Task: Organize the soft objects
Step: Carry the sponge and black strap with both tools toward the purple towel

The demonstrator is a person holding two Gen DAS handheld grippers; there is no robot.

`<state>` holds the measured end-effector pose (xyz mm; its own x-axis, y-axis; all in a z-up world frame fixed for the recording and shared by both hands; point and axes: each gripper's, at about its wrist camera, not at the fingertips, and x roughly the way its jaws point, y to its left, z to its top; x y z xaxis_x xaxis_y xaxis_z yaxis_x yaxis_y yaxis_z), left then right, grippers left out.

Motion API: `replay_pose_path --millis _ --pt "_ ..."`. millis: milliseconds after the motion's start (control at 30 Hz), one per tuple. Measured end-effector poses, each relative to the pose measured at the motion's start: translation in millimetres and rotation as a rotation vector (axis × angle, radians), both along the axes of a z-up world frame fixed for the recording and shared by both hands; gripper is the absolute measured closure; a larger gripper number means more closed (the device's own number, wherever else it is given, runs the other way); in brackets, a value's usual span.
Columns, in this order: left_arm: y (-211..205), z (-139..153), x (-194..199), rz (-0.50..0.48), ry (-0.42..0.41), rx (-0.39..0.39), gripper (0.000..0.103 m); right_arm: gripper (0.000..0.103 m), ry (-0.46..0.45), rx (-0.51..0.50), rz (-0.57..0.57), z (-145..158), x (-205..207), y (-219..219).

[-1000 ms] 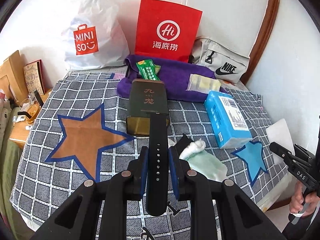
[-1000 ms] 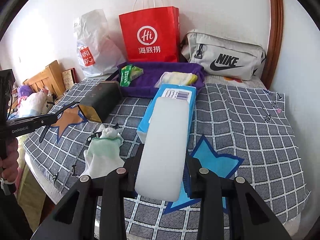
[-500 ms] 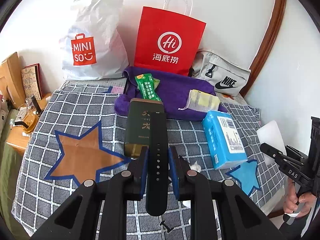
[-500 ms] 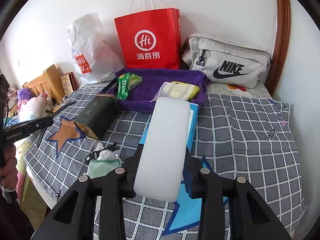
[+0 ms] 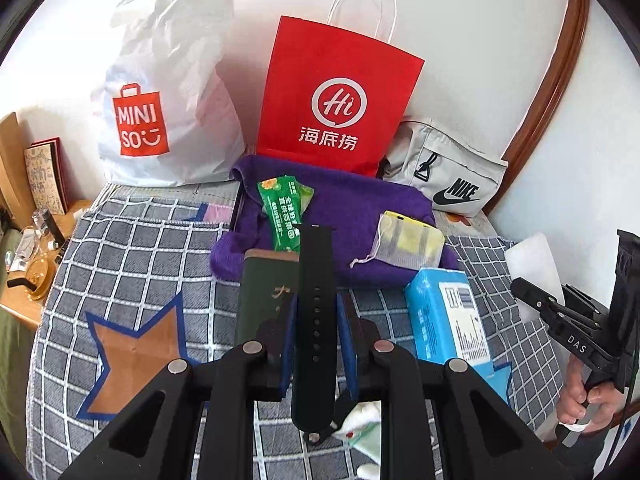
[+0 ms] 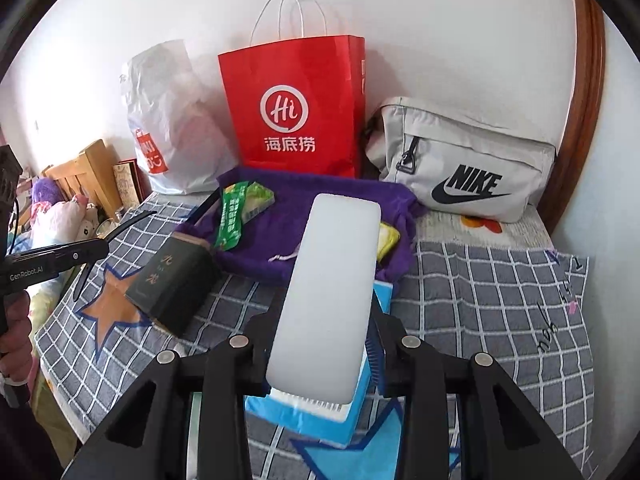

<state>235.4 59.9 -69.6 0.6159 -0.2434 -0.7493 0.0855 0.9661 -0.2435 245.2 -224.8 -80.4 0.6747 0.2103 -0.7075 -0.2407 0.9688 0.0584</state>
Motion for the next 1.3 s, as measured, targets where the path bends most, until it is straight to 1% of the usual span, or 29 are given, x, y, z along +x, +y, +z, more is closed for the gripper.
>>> replay_pose_path --millis 267,400,533,700,800,933,1033,1167,1300 --pt "-8 -5 35 -0.008 0.001 0.026 0.083 0.068 -0.014 -0.015 0.005 -1 48 2" --pt "-9 -9 53 -0.011 0.01 0.025 0.083 0.068 -0.022 -0.032 0.009 -2 75 5" --pt "-11 -11 71 -0.008 0.013 0.028 0.083 0.068 -0.017 -0.004 0.029 -2 101 8" --pt "-15 -20 96 -0.017 0.033 0.029 0.084 0.068 -0.043 -0.044 0.03 -5 127 17" --pt "-16 -25 109 -0.026 0.043 0.027 0.083 0.068 -0.03 -0.048 0.023 -12 145 17" --pt "-18 -30 126 -0.043 0.051 0.031 0.083 0.068 -0.031 -0.081 0.013 -23 164 14" --pt "-19 -34 142 -0.056 0.06 0.025 0.083 0.068 -0.007 -0.101 -0.002 -34 180 10" --pt "-21 -40 159 -0.068 0.083 -0.001 0.083 0.068 0.02 -0.118 -0.007 -47 197 8" --pt "-26 -51 173 -0.073 0.112 0.008 0.083 0.068 0.048 -0.115 -0.014 -62 211 7"
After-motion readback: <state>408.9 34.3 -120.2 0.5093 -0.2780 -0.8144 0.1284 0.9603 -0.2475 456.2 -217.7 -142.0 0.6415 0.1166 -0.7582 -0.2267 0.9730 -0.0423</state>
